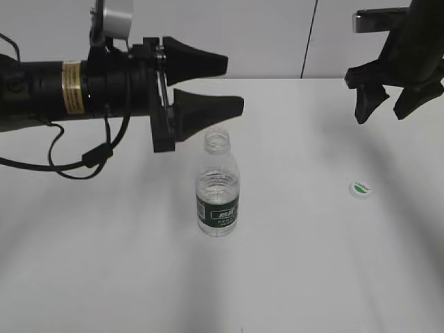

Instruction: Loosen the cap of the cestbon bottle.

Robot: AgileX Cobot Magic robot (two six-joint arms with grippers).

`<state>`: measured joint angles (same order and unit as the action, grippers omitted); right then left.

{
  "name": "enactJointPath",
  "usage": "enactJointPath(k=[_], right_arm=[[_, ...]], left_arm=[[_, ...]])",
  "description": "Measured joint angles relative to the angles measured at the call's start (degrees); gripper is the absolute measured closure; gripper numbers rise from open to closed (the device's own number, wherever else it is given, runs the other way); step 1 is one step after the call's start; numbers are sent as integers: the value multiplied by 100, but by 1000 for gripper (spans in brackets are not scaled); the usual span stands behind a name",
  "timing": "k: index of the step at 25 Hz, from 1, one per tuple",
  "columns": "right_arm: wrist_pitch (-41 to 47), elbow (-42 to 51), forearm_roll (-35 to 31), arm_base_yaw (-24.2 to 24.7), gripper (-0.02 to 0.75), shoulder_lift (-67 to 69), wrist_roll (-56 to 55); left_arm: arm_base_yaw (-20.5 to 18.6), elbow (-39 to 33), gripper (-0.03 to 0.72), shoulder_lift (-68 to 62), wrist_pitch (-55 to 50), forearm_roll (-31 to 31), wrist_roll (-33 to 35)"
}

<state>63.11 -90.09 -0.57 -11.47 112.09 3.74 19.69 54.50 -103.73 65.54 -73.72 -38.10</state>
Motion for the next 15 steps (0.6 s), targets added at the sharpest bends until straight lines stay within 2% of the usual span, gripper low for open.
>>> enactJointPath(k=[6, 12, 15], right_arm=[[236, -92, 0, 0, 217, -271, 0], [468, -92, 0, 0, 217, -516, 0], [517, -92, 5, 0, 217, -643, 0]], left_arm=[[0, -2, 187, 922, -1592, 659, -87], [5, -2, 187, 1929, -4558, 1528, -92], [5, -2, 187, 2266, -6121, 1740, -92]])
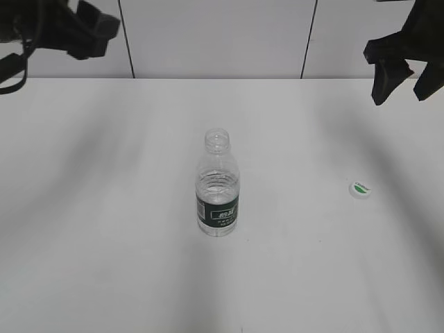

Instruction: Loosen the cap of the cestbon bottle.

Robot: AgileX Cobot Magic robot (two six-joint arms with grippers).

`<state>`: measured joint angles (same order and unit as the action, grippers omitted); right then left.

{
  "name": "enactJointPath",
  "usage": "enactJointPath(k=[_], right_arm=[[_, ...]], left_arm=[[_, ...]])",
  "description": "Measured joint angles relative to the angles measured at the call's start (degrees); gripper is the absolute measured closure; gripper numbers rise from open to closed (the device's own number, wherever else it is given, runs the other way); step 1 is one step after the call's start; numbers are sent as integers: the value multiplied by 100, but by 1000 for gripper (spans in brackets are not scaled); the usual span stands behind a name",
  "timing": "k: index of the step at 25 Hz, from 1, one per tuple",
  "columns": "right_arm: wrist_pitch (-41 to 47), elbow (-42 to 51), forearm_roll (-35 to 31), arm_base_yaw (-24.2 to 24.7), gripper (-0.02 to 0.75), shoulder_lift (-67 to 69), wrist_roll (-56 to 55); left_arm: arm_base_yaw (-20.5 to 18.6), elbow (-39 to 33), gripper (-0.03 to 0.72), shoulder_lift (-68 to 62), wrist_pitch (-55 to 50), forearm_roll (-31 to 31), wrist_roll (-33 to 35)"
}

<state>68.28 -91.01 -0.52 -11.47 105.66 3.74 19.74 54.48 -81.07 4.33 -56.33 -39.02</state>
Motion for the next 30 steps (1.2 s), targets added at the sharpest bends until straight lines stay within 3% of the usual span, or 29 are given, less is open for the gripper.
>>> enactJointPath(k=[6, 9, 13, 18, 25, 30], right_arm=[[86, 0, -4, 0, 217, -126, 0], [96, 0, -4, 0, 217, -143, 0], [113, 0, -4, 0, 218, -168, 0], [125, 0, -6, 0, 218, -372, -34], [131, 42, 52, 0, 220, -745, -247], [131, 452, 213, 0, 220, -1325, -374]], left_arm=[[0, 0, 188, 256, -2422, 445, 0], [0, 0, 189, 268, -3228, 1049, 8], [0, 0, 190, 268, -3674, 2432, 401], [6, 216, 192, 268, -4237, 4106, 1657], [6, 961, 191, 268, -5936, 4738, 2326], [6, 1027, 193, 274, -6884, 5172, 2588]])
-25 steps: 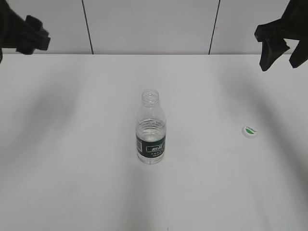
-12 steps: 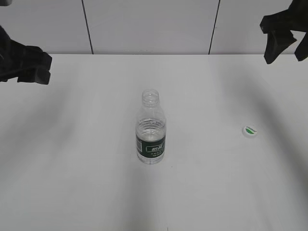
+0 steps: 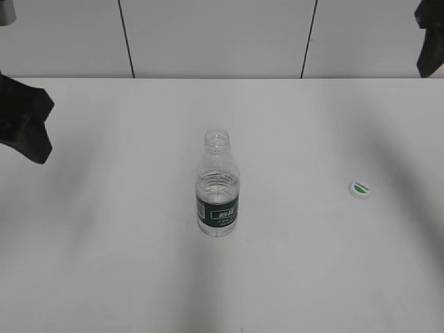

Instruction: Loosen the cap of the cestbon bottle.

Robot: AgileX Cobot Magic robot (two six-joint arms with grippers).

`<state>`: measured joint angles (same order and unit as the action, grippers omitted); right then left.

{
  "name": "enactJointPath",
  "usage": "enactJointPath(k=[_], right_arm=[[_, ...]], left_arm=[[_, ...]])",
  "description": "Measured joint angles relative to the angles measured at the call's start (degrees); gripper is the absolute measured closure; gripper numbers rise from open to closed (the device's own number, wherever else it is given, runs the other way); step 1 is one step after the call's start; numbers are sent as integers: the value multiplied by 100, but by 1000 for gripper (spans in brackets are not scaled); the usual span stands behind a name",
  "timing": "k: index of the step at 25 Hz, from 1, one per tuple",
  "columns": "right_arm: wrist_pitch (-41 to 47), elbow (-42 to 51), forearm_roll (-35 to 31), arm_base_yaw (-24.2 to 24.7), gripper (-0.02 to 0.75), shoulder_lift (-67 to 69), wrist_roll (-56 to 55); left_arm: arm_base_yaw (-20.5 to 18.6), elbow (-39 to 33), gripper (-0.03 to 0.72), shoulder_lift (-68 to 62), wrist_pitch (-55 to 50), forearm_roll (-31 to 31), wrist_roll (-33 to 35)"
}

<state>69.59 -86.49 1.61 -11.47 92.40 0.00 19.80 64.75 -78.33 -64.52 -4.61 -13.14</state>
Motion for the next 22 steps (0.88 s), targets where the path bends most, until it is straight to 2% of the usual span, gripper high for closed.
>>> enactJointPath(k=[4, 10, 22], right_arm=[[0, 589, 45, 0, 220, -761, -108], [0, 1724, 23, 0, 220, -2228, -208], [39, 3190, -99, 0, 220, -5493, -303]], left_arm=[[0, 0, 195, 0, -417, 111, 39], [0, 0, 200, 174, -512, 136, 39], [0, 0, 221, 1988, -528, 136, 39]])
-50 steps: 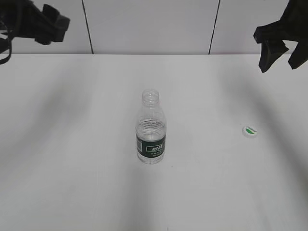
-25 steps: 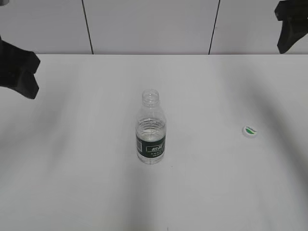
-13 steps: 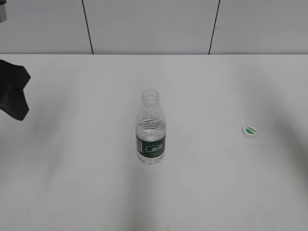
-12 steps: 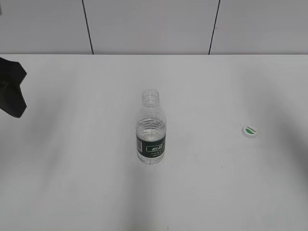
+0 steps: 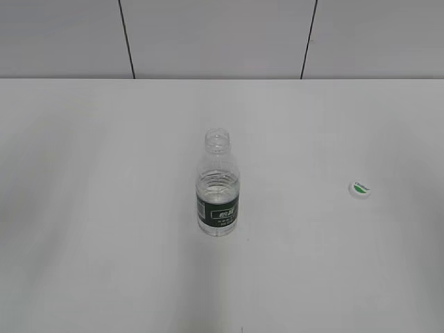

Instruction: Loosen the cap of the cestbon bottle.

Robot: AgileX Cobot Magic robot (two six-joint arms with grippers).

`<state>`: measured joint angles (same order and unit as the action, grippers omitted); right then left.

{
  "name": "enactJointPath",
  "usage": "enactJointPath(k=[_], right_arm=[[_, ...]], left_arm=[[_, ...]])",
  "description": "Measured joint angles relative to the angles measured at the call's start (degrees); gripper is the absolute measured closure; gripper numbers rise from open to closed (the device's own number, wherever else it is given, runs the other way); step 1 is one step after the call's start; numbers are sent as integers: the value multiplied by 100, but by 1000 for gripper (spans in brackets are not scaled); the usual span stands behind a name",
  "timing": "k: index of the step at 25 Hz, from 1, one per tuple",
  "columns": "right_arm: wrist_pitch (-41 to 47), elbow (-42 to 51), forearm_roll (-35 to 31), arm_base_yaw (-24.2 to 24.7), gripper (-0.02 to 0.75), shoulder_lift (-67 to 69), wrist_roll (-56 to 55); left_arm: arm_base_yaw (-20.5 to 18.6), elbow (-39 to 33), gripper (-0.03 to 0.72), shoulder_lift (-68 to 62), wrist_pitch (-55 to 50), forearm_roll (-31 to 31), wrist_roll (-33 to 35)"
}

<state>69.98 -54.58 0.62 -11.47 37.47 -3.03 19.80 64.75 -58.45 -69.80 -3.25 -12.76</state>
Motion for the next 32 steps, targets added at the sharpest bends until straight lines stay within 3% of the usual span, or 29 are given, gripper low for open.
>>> enactJointPath(k=[4, 16, 25, 32], right_arm=[[0, 407, 103, 0, 220, -730, 0], [-172, 1806, 164, 0, 220, -2589, 409], [-733, 2451, 171, 0, 220, -3777, 685], [-767, 2576, 143, 0, 220, -3777, 699]], left_arm=[[0, -273, 223, 787, 8, -67, 0], [0, -2341, 225, 3835, 309, -190, 216], [0, -3150, 232, 5609, 871, -185, 643], [0, -3388, 255, 5877, 921, -32, 866]])
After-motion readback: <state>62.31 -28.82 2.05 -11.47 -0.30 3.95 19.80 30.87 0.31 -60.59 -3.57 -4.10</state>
